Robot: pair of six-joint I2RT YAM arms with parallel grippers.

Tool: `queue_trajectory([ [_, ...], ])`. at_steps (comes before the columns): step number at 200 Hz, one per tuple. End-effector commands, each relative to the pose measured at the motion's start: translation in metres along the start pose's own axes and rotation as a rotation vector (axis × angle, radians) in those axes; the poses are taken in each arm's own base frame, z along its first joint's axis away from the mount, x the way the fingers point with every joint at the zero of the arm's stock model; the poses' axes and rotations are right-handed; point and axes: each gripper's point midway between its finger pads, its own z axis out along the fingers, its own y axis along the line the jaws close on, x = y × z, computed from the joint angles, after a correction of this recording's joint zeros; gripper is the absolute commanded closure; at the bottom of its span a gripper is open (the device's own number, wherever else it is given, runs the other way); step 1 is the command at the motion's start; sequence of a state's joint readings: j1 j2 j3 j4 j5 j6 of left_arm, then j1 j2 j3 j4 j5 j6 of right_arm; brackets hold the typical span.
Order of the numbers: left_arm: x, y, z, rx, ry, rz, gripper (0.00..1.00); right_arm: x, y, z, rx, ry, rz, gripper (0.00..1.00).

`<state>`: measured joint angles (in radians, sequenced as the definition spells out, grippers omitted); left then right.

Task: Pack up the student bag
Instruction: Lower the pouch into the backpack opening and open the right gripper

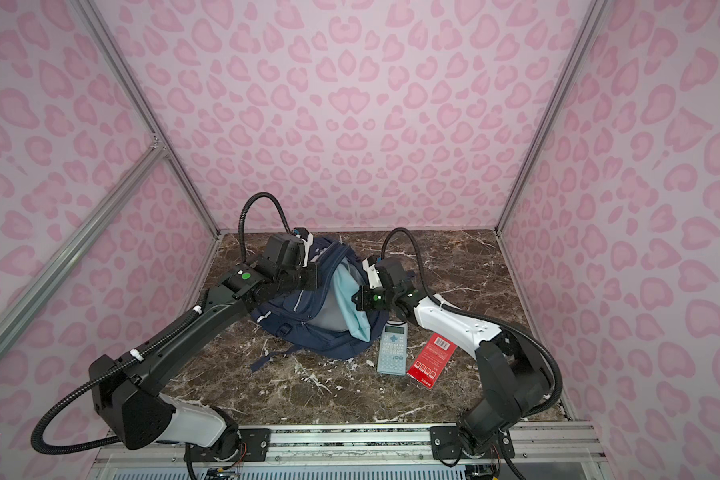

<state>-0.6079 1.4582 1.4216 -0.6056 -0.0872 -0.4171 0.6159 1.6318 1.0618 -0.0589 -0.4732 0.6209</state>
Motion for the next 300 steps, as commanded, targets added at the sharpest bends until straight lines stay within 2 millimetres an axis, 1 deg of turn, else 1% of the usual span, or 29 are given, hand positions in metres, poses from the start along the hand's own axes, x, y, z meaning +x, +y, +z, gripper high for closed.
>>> queue_trajectory([
  [1,-0.031,-0.018,-0.008,0.075,-0.097,-0.017,0.97,-0.024,0.032,0.024,-0.127,-0.099,0.026,1.0],
  [11,-0.029,-0.025,-0.006,0.115,-0.082,-0.024,0.97,-0.03,0.033,0.038,-0.117,-0.126,0.027,1.0],
  [24,-0.023,-0.029,-0.003,0.145,-0.062,-0.035,0.97,-0.039,0.025,0.057,-0.078,-0.176,0.059,1.0],
  [52,-0.016,-0.034,-0.008,0.193,-0.051,-0.05,0.97,-0.064,0.031,0.101,-0.111,-0.32,0.108,1.0],
  [76,-0.008,-0.031,-0.014,0.2,-0.044,-0.057,0.97,-0.076,0.028,0.12,-0.11,-0.449,0.167,1.0],
  [80,-0.005,-0.03,-0.014,0.195,-0.041,-0.058,0.97,-0.077,0.027,0.12,-0.106,-0.466,0.175,1.0],
  [87,-0.006,-0.028,-0.016,0.191,-0.048,-0.06,0.96,-0.077,0.029,0.12,-0.121,-0.483,0.178,0.94],
  [89,0.001,-0.024,-0.012,0.18,-0.032,-0.062,0.97,-0.078,0.03,0.119,-0.127,-0.488,0.177,0.92],
  [90,0.003,-0.023,-0.011,0.177,-0.029,-0.062,0.97,-0.078,0.031,0.118,-0.131,-0.49,0.178,0.89],
  [92,0.006,-0.022,-0.01,0.173,-0.024,-0.064,0.97,-0.078,0.031,0.117,-0.135,-0.494,0.177,0.87],
  [95,0.008,-0.02,-0.009,0.169,-0.021,-0.066,0.97,-0.077,0.031,0.115,-0.141,-0.498,0.179,0.78],
  [96,0.008,-0.019,-0.009,0.168,-0.022,-0.067,0.97,-0.077,0.031,0.115,-0.141,-0.498,0.179,0.78],
  [102,0.012,-0.015,-0.007,0.159,-0.015,-0.071,0.97,-0.077,0.031,0.11,-0.144,-0.502,0.181,0.66],
  [103,0.013,-0.014,-0.006,0.158,-0.014,-0.071,0.96,-0.076,0.03,0.109,-0.141,-0.502,0.182,0.62],
  [112,0.017,-0.008,-0.002,0.15,-0.011,-0.083,0.97,-0.073,0.028,0.102,-0.132,-0.498,0.181,0.5],
  [126,0.023,0.0,0.004,0.135,-0.002,-0.097,0.96,-0.063,0.024,0.089,-0.113,-0.485,0.17,0.41],
  [150,0.031,0.008,0.014,0.108,0.009,-0.1,0.97,-0.04,0.012,0.073,-0.085,-0.441,0.178,0.36],
  [166,0.034,0.01,0.017,0.102,0.011,-0.103,0.97,-0.031,0.002,0.064,-0.053,-0.432,0.179,0.37],
  [187,0.033,0.01,0.014,0.099,0.006,-0.101,0.96,-0.016,-0.004,0.064,-0.03,-0.382,0.161,0.55],
  [197,0.029,0.009,0.01,0.105,-0.005,-0.099,0.97,-0.005,-0.002,0.069,-0.027,-0.351,0.147,0.56],
  [205,0.025,0.007,0.007,0.112,-0.009,-0.098,0.97,0.002,0.002,0.075,-0.038,-0.33,0.128,0.56],
  [214,0.02,0.002,0.002,0.135,-0.015,-0.098,0.97,0.001,0.008,0.082,-0.065,-0.328,0.114,0.58],
  [226,0.014,-0.006,-0.006,0.173,-0.03,-0.098,0.97,-0.008,0.016,0.095,-0.115,-0.334,0.12,0.7],
  [237,0.005,-0.012,-0.015,0.199,-0.05,-0.094,0.97,-0.015,0.018,0.116,-0.127,-0.321,0.147,0.81],
  [246,-0.002,-0.015,-0.022,0.211,-0.062,-0.092,0.96,-0.016,0.021,0.131,-0.134,-0.301,0.161,0.84],
  [261,-0.009,-0.019,-0.033,0.23,-0.079,-0.086,0.97,-0.017,0.019,0.15,-0.124,-0.298,0.201,0.86],
  [277,-0.006,-0.016,-0.034,0.214,-0.075,-0.079,0.97,-0.013,0.021,0.163,-0.108,-0.267,0.21,0.86],
  [286,-0.001,-0.01,-0.029,0.189,-0.067,-0.077,0.97,-0.013,0.026,0.162,-0.129,-0.268,0.203,0.81],
  [300,0.017,0.003,-0.011,0.129,-0.021,-0.08,0.97,-0.016,0.036,0.147,-0.155,-0.293,0.178,0.64],
])
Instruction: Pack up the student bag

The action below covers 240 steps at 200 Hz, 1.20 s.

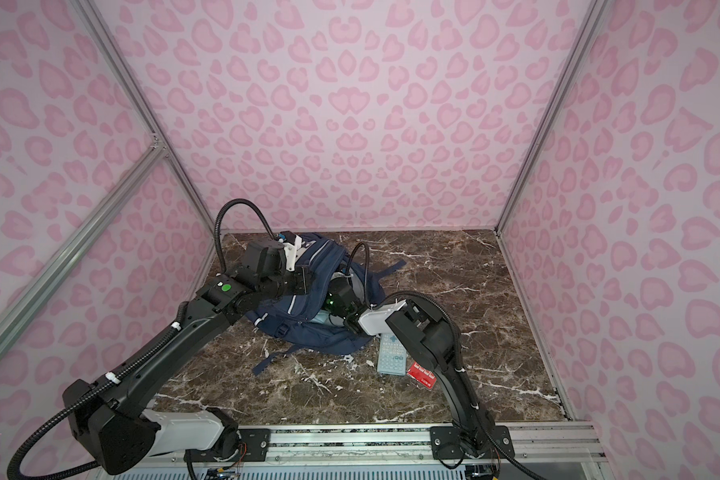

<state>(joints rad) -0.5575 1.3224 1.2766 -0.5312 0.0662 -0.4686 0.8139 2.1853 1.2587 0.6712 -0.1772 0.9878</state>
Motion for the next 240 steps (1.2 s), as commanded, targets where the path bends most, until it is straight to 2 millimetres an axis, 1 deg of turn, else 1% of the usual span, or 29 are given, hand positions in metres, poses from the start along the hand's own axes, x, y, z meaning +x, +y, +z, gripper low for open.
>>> queue_trajectory([
  [1,0.004,0.004,0.011,-0.006,-0.007,0.004,0.97,0.009,-0.002,-0.009,0.011,0.028,-0.007,0.63],
  [8,0.012,0.014,0.019,-0.045,0.012,0.0,0.97,0.004,0.002,-0.019,0.02,0.01,-0.019,0.57],
  [18,0.021,0.026,0.028,-0.09,0.027,-0.007,0.97,-0.002,0.001,-0.038,0.029,-0.018,-0.019,0.5],
  [25,0.026,0.031,0.033,-0.106,0.031,-0.012,0.97,-0.008,0.001,-0.052,0.029,-0.041,-0.012,0.46],
  [36,0.032,0.036,0.038,-0.116,0.036,-0.017,0.97,-0.011,-0.003,-0.073,0.049,-0.061,-0.005,0.4],
  [61,0.042,0.037,0.046,-0.105,0.059,-0.025,0.97,-0.005,-0.011,-0.11,0.09,-0.053,-0.014,0.38],
  [71,0.046,0.039,0.047,-0.111,0.066,-0.026,0.97,0.0,-0.018,-0.124,0.119,-0.049,-0.017,0.37],
  [84,0.05,0.045,0.046,-0.131,0.061,-0.032,0.97,0.0,-0.024,-0.144,0.155,-0.06,-0.042,0.34],
  [92,0.051,0.046,0.044,-0.133,0.057,-0.034,0.97,-0.001,-0.026,-0.156,0.201,-0.06,-0.087,0.3],
  [95,0.052,0.046,0.044,-0.132,0.057,-0.034,0.95,0.0,-0.028,-0.16,0.228,-0.052,-0.112,0.28],
  [103,0.053,0.046,0.042,-0.126,0.052,-0.033,0.91,-0.001,-0.027,-0.171,0.298,-0.028,-0.193,0.26],
  [118,0.052,0.044,0.039,-0.129,0.04,-0.025,0.92,-0.009,-0.024,-0.196,0.433,-0.04,-0.347,0.24],
  [128,0.052,0.044,0.037,-0.144,0.037,-0.019,0.92,-0.016,-0.018,-0.214,0.479,-0.079,-0.419,0.22],
  [133,0.052,0.045,0.037,-0.152,0.037,-0.02,0.92,-0.018,-0.016,-0.222,0.489,-0.094,-0.436,0.19],
  [139,0.052,0.046,0.036,-0.158,0.036,-0.018,0.87,-0.023,-0.017,-0.234,0.513,-0.112,-0.431,0.16],
  [142,0.052,0.046,0.036,-0.161,0.035,-0.02,0.83,-0.024,-0.019,-0.239,0.524,-0.119,-0.423,0.12],
  [149,0.053,0.046,0.034,-0.169,0.034,-0.019,0.7,-0.03,-0.021,-0.252,0.54,-0.141,-0.407,0.02],
  [152,0.053,0.046,0.033,-0.176,0.032,-0.017,0.65,-0.033,-0.023,-0.257,0.548,-0.148,-0.398,0.01],
  [154,0.053,0.045,0.032,-0.177,0.031,-0.015,0.59,-0.035,-0.025,-0.26,0.552,-0.154,-0.39,0.01],
  [158,0.053,0.044,0.03,-0.191,0.02,-0.005,0.5,-0.039,-0.028,-0.268,0.563,-0.17,-0.375,0.01],
  [168,0.049,0.036,0.02,-0.226,-0.02,0.041,0.31,-0.049,-0.042,-0.289,0.625,-0.209,-0.306,0.01],
  [174,0.045,0.032,0.011,-0.27,-0.052,0.075,0.18,-0.05,-0.045,-0.296,0.622,-0.183,-0.292,0.01],
  [182,0.042,0.019,0.001,-0.303,-0.082,0.126,0.08,-0.047,-0.047,-0.3,0.585,-0.109,-0.319,0.01],
  [191,0.039,-0.001,-0.005,-0.291,-0.099,0.169,0.03,-0.05,-0.061,-0.315,0.631,-0.092,-0.28,0.01],
  [199,0.042,-0.019,-0.003,-0.24,-0.087,0.182,0.0,-0.051,-0.077,-0.33,0.682,-0.086,-0.212,0.01],
  [211,0.05,-0.056,0.005,-0.082,-0.046,0.176,0.01,-0.049,-0.099,-0.346,0.722,-0.082,-0.097,0.01],
  [224,0.06,-0.099,0.013,0.079,-0.033,0.188,0.02,-0.044,-0.103,-0.35,0.646,-0.042,-0.069,0.01],
  [231,0.066,-0.119,0.018,0.154,-0.02,0.192,0.01,-0.043,-0.108,-0.355,0.633,-0.068,-0.048,0.01],
  [240,0.079,-0.144,0.028,0.237,0.029,0.201,0.01,-0.041,-0.115,-0.362,0.624,-0.097,-0.009,0.01],
])
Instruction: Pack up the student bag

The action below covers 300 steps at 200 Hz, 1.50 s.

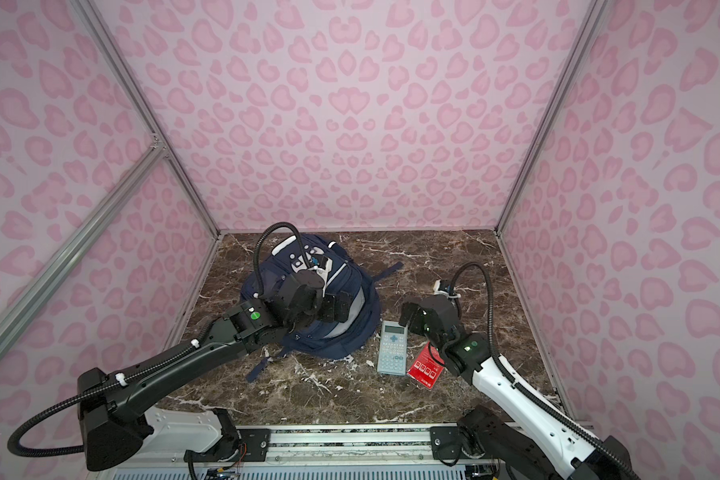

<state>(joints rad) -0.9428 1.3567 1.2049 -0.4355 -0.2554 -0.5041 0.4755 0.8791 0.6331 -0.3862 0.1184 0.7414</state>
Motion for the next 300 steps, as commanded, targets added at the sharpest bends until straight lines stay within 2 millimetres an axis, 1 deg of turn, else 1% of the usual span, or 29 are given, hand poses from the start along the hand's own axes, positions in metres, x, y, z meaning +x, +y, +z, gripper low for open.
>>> queue_trajectory([
  [1,0.003,-0.07,0.012,0.26,0.029,-0.002,0.01,0.032,-0.016,-0.004,-0.05,0.116,0.057,0.01],
  [5,0.004,-0.081,0.015,0.301,0.043,-0.002,0.03,0.033,-0.021,-0.004,-0.048,0.117,0.08,0.01],
  [13,0.015,-0.1,0.027,0.356,0.091,-0.001,0.05,0.038,-0.033,-0.003,-0.034,0.136,0.134,0.01],
  [28,0.028,-0.125,0.047,0.4,0.136,0.012,0.09,0.048,-0.054,0.0,0.009,0.183,0.202,0.01],
  [33,0.036,-0.126,0.056,0.376,0.154,0.027,0.11,0.05,-0.061,0.002,0.03,0.194,0.221,0.01],
  [37,0.03,-0.131,0.058,0.361,0.139,0.035,0.13,0.052,-0.066,0.003,0.047,0.201,0.235,0.01],
  [47,0.037,-0.135,0.074,0.316,0.159,0.061,0.2,0.055,-0.074,0.006,0.059,0.225,0.257,0.01],
  [62,0.048,-0.145,0.099,0.322,0.205,0.058,0.3,0.059,-0.087,0.011,0.094,0.249,0.297,0.01],
  [85,0.071,-0.166,0.129,0.359,0.289,0.06,0.43,0.073,-0.103,0.018,0.112,0.283,0.409,0.07],
  [91,0.077,-0.169,0.137,0.349,0.306,0.068,0.5,0.076,-0.106,0.02,0.103,0.28,0.43,0.1],
  [93,0.08,-0.168,0.14,0.34,0.315,0.071,0.53,0.077,-0.107,0.02,0.101,0.278,0.437,0.11],
  [94,0.078,-0.169,0.14,0.34,0.311,0.072,0.55,0.077,-0.107,0.021,0.099,0.276,0.44,0.11],
  [97,0.081,-0.169,0.145,0.326,0.319,0.077,0.59,0.078,-0.109,0.022,0.096,0.273,0.45,0.13],
  [101,0.085,-0.166,0.151,0.301,0.33,0.082,0.62,0.079,-0.111,0.023,0.092,0.267,0.463,0.17],
  [104,0.088,-0.165,0.156,0.285,0.338,0.085,0.66,0.077,-0.112,0.024,0.086,0.259,0.473,0.19],
  [116,0.095,-0.163,0.17,0.253,0.363,0.097,0.68,0.082,-0.118,0.026,0.09,0.271,0.505,0.25],
  [129,0.107,-0.162,0.181,0.233,0.393,0.109,0.74,0.085,-0.123,0.028,0.102,0.292,0.503,0.26],
  [146,0.12,-0.161,0.192,0.214,0.434,0.131,0.79,0.088,-0.126,0.03,0.107,0.309,0.519,0.27],
  [158,0.127,-0.159,0.197,0.198,0.449,0.141,0.87,0.088,-0.127,0.032,0.094,0.306,0.534,0.3],
  [177,0.135,-0.146,0.205,0.133,0.454,0.154,0.96,0.089,-0.126,0.036,0.075,0.299,0.545,0.36],
  [192,0.145,-0.139,0.213,0.103,0.476,0.164,0.97,0.092,-0.126,0.036,0.07,0.308,0.546,0.38],
  [210,0.158,-0.146,0.215,0.157,0.51,0.157,0.97,0.094,-0.126,0.036,0.07,0.316,0.534,0.42],
  [226,0.159,-0.151,0.215,0.187,0.503,0.152,0.97,0.094,-0.122,0.04,0.043,0.329,0.512,0.46],
  [243,0.161,-0.142,0.218,0.147,0.503,0.167,0.97,0.1,-0.122,0.041,0.063,0.408,0.482,0.44],
  [260,0.172,-0.136,0.222,0.121,0.535,0.18,0.97,0.109,-0.123,0.043,0.077,0.485,0.442,0.38],
  [272,0.18,-0.136,0.226,0.12,0.555,0.172,0.97,0.115,-0.125,0.047,0.07,0.504,0.448,0.38],
  [282,0.184,-0.134,0.228,0.114,0.562,0.169,0.97,0.12,-0.121,0.051,0.037,0.521,0.459,0.41],
  [297,0.183,-0.131,0.229,0.097,0.557,0.165,0.97,0.124,-0.112,0.056,-0.031,0.554,0.459,0.45],
  [300,0.183,-0.13,0.229,0.095,0.558,0.163,0.97,0.123,-0.109,0.056,-0.047,0.562,0.453,0.48],
])
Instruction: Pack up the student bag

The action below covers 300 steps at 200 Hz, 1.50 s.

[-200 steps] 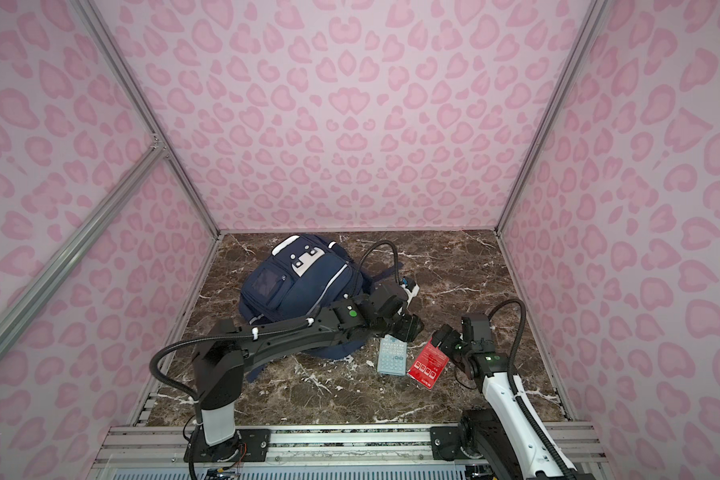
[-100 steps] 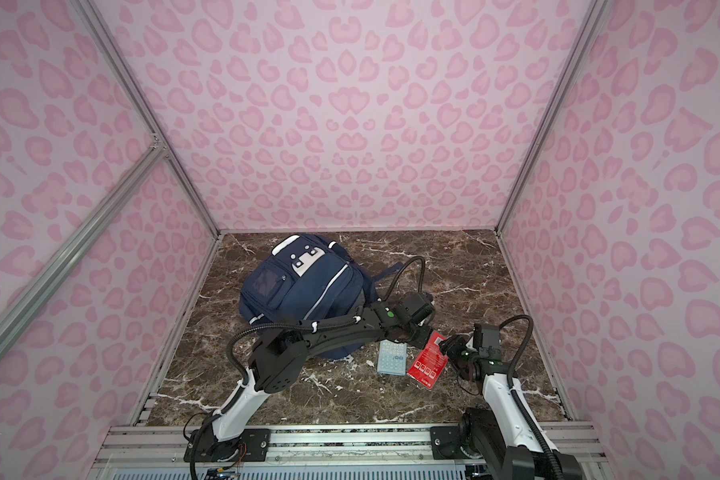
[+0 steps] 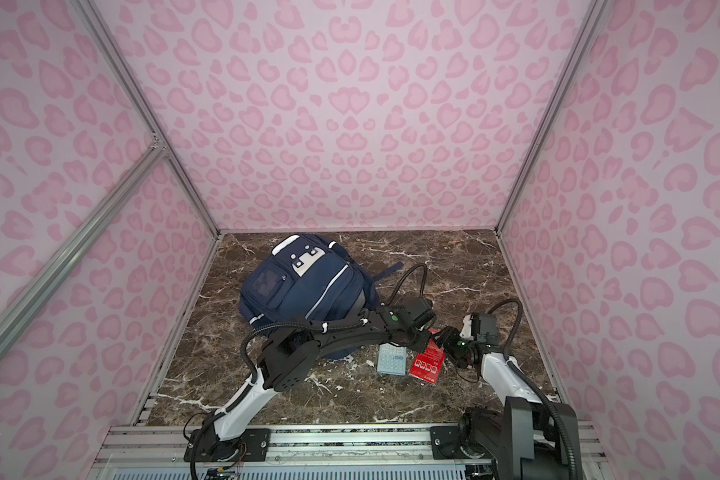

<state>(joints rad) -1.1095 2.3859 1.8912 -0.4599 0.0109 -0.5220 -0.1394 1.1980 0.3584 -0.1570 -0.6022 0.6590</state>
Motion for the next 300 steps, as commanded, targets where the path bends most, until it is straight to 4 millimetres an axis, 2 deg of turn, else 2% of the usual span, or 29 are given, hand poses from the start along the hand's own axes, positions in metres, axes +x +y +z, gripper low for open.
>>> queue_trajectory([
  [1,0.022,0.013,0.009,-0.051,0.073,-0.01,0.97,0.033,-0.019,0.009,0.033,0.148,0.018,0.49],
  [20,0.023,0.012,0.008,-0.039,0.076,-0.013,0.97,0.031,-0.013,0.006,0.037,0.184,-0.028,0.61],
  [48,0.018,0.012,0.002,-0.046,0.064,-0.019,0.97,0.022,-0.011,0.0,0.058,0.132,-0.049,0.8],
  [69,0.007,0.009,-0.012,-0.047,0.032,-0.019,0.97,0.017,-0.008,-0.007,0.069,0.097,-0.063,0.92],
  [78,-0.002,0.008,-0.022,-0.042,0.007,-0.019,0.95,0.014,-0.003,-0.011,0.056,0.085,-0.068,0.94],
  [90,-0.022,0.005,-0.047,-0.041,-0.056,-0.018,0.9,0.009,0.006,-0.018,0.04,0.06,-0.076,0.96],
  [120,-0.068,0.004,-0.137,-0.06,-0.229,-0.006,0.7,-0.007,0.037,-0.043,-0.022,-0.024,-0.12,0.99],
  [126,-0.073,0.007,-0.156,-0.073,-0.258,-0.002,0.64,-0.01,0.045,-0.049,-0.037,-0.045,-0.133,0.99],
  [129,-0.075,0.009,-0.165,-0.078,-0.271,0.002,0.57,-0.012,0.049,-0.052,-0.044,-0.056,-0.141,0.99],
  [137,-0.076,0.017,-0.187,-0.105,-0.297,0.012,0.48,-0.017,0.062,-0.059,-0.06,-0.08,-0.172,0.99],
  [150,-0.071,0.041,-0.217,-0.197,-0.331,0.027,0.33,-0.02,0.084,-0.068,-0.062,-0.105,-0.241,1.0],
  [157,-0.064,0.061,-0.229,-0.28,-0.335,0.035,0.28,-0.019,0.097,-0.068,-0.065,-0.107,-0.281,1.0],
  [178,-0.04,0.131,-0.263,-0.629,-0.35,0.066,0.22,-0.014,0.135,-0.065,-0.088,-0.104,-0.381,1.0],
  [181,-0.038,0.14,-0.268,-0.68,-0.358,0.071,0.19,-0.013,0.141,-0.063,-0.095,-0.104,-0.391,1.0],
  [198,-0.019,0.171,-0.273,-0.832,-0.326,0.116,0.09,-0.01,0.164,-0.049,-0.135,-0.093,-0.423,1.0],
  [214,-0.005,0.187,-0.265,-0.883,-0.265,0.114,0.08,-0.006,0.182,-0.033,-0.171,-0.067,-0.439,1.0],
  [234,0.001,0.201,-0.257,-0.958,-0.234,0.106,0.09,0.004,0.213,-0.015,-0.245,-0.017,-0.486,1.0],
  [249,-0.002,0.215,-0.244,-0.991,-0.21,0.104,0.15,0.01,0.236,-0.001,-0.334,0.02,-0.478,1.0],
  [253,-0.002,0.22,-0.242,-1.001,-0.199,0.101,0.21,0.011,0.242,0.002,-0.369,0.034,-0.464,1.0],
  [266,-0.005,0.231,-0.242,-1.027,-0.203,0.085,0.57,0.01,0.259,0.011,-0.441,0.056,-0.443,1.0],
  [282,-0.009,0.232,-0.247,-0.962,-0.234,0.047,0.95,0.007,0.272,0.025,-0.45,0.059,-0.462,1.0],
  [300,-0.016,0.224,-0.258,-0.858,-0.279,0.01,0.97,0.009,0.288,0.043,-0.482,0.065,-0.45,1.0],
])
